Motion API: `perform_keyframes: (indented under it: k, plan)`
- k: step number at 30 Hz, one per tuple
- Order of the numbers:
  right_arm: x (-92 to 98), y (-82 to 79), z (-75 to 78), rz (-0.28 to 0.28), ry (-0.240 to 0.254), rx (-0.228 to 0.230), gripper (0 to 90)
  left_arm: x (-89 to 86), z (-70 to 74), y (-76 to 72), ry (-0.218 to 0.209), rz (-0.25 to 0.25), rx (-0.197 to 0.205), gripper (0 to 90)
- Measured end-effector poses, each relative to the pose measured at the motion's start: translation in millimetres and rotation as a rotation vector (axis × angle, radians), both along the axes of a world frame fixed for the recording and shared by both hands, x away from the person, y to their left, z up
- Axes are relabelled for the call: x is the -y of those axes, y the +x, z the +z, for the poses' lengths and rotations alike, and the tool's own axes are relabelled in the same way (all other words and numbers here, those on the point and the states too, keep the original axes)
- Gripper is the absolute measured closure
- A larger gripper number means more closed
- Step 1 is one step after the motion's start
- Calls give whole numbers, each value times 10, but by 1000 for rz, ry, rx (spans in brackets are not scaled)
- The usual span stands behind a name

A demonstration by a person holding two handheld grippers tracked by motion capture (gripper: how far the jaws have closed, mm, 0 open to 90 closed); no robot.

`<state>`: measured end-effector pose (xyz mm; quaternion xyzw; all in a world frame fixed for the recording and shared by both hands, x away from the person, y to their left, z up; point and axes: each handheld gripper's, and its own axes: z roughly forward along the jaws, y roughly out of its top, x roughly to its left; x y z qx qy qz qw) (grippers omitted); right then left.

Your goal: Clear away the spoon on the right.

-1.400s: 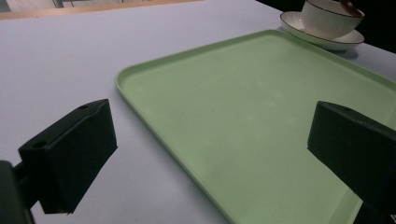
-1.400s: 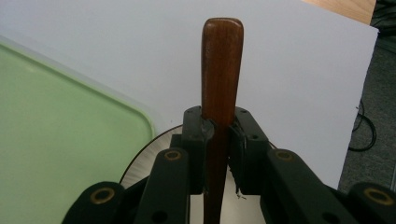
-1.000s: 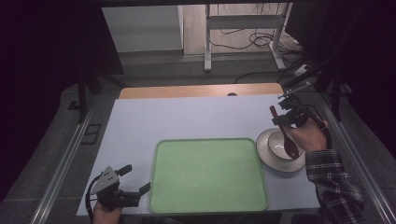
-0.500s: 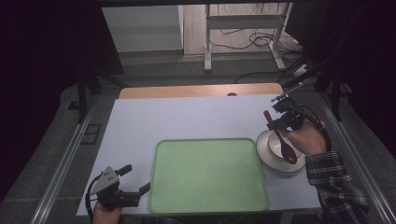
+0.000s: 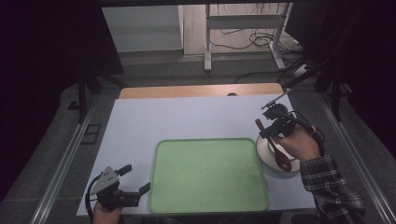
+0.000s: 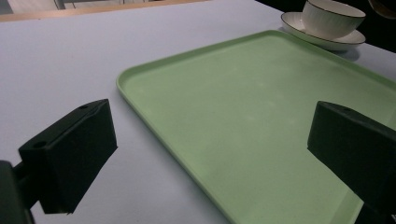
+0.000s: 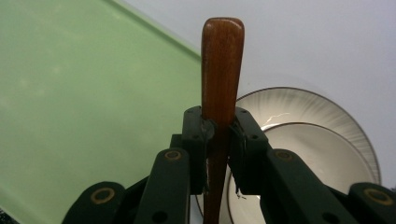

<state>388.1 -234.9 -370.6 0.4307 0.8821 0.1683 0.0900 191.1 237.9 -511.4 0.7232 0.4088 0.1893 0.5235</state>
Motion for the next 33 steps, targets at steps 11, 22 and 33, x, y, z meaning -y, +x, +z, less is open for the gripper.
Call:
perform_keyframes:
  k: [11,22,33]
  plan:
    - [-201,-5,-171,17,-2,-53,776,-1,2,-2,1,1,1,9]
    - [-472,-12,-371,32,-22,-111,776,3,1,-1,4,-1,-1,9]
    - [-616,-3,-601,35,-37,-152,776,6,0,0,8,-3,-1,9]
